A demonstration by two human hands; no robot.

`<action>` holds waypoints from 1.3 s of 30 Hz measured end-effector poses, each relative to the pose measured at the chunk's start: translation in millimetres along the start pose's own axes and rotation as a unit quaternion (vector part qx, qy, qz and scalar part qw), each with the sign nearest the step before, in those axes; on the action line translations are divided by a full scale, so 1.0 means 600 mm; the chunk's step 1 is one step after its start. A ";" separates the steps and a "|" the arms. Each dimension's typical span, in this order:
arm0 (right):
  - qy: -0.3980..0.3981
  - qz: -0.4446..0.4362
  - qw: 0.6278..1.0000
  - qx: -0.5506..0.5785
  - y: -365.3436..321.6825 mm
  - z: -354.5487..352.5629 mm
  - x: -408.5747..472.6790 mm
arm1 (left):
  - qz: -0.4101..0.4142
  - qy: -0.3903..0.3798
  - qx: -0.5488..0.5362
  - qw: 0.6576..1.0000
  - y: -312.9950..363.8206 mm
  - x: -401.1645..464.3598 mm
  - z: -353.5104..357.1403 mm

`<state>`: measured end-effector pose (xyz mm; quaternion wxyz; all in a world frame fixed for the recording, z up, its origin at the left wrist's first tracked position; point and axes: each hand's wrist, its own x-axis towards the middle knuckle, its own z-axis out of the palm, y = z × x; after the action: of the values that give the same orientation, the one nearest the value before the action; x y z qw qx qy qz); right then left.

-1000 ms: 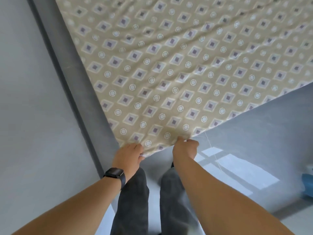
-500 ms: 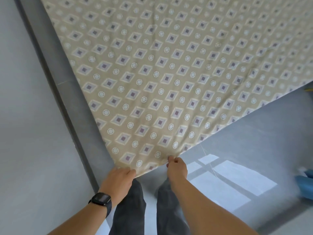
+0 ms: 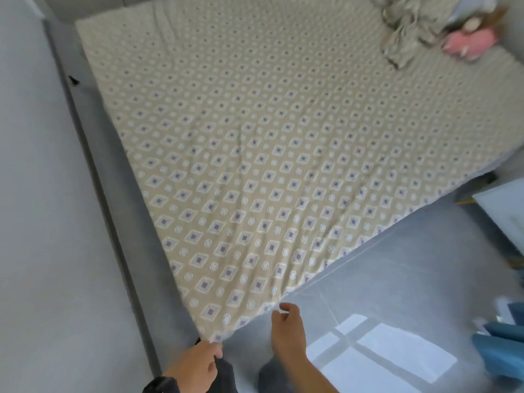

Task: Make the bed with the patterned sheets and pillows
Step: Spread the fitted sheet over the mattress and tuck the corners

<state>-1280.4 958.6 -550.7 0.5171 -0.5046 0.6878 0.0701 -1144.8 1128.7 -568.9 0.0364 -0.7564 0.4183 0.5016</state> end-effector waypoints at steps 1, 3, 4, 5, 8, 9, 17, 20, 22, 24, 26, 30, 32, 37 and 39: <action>-0.007 -0.019 1.000 -0.011 -0.008 -0.011 -0.026 | 0.004 0.015 -0.020 1.000 0.016 -0.016 -0.011; -0.025 -0.085 0.996 -0.023 -0.076 -0.072 -0.115 | -0.002 0.046 -0.033 0.998 0.081 -0.101 -0.107; -0.026 -0.124 0.992 -0.028 -0.105 -0.100 -0.160 | 0.007 0.062 -0.041 0.997 0.109 -0.145 -0.145; -0.025 -0.156 0.987 -0.040 -0.134 -0.121 -0.196 | 0.023 0.073 -0.066 0.995 0.134 -0.177 -0.183; -0.035 -0.238 0.967 -0.087 -0.231 -0.176 -0.299 | 0.066 0.139 -0.100 0.983 0.185 -0.273 -0.295; -0.038 -0.263 0.958 -0.108 -0.260 -0.181 -0.317 | 0.075 0.158 -0.111 0.978 0.194 -0.287 -0.322; 0.054 -0.393 0.905 -0.158 -0.451 -0.187 -0.430 | 0.178 0.226 -0.057 0.956 0.187 -0.366 -0.554; 0.082 -0.395 0.905 -0.135 -0.485 -0.166 -0.459 | 0.203 0.237 -0.029 0.949 0.153 -0.380 -0.633; 0.093 -0.400 0.901 -0.140 -0.496 -0.163 -0.485 | 0.219 0.237 -0.022 0.946 0.139 -0.391 -0.665; 0.106 -0.406 0.896 -0.143 -0.500 -0.169 -0.510 | 0.232 0.220 -0.013 0.948 0.134 -0.402 -0.683; 0.133 -0.416 0.890 -0.131 -0.507 -0.184 -0.535 | 0.249 0.201 0.000 0.948 0.138 -0.412 -0.704; 0.197 -0.442 0.870 -0.099 -0.534 -0.217 -0.566 | 0.304 0.209 0.012 0.930 0.185 -0.424 -0.761; 0.198 -0.449 0.865 -0.103 -0.556 -0.228 -0.572 | 0.322 0.225 -0.026 0.919 0.215 -0.433 -0.782; 0.218 -0.475 0.849 -0.083 -0.643 -0.219 -0.551 | 0.346 0.260 -0.104 0.896 0.213 -0.419 -0.833; 0.227 -0.469 0.850 -0.079 -0.664 -0.211 -0.533 | 0.343 0.244 -0.086 0.903 0.187 -0.394 -0.854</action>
<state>-1069.8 887.6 -73.4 0.2768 -0.8081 0.4595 -0.2433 -881.6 953.9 -88.0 -0.3065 -0.6651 0.6030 0.3164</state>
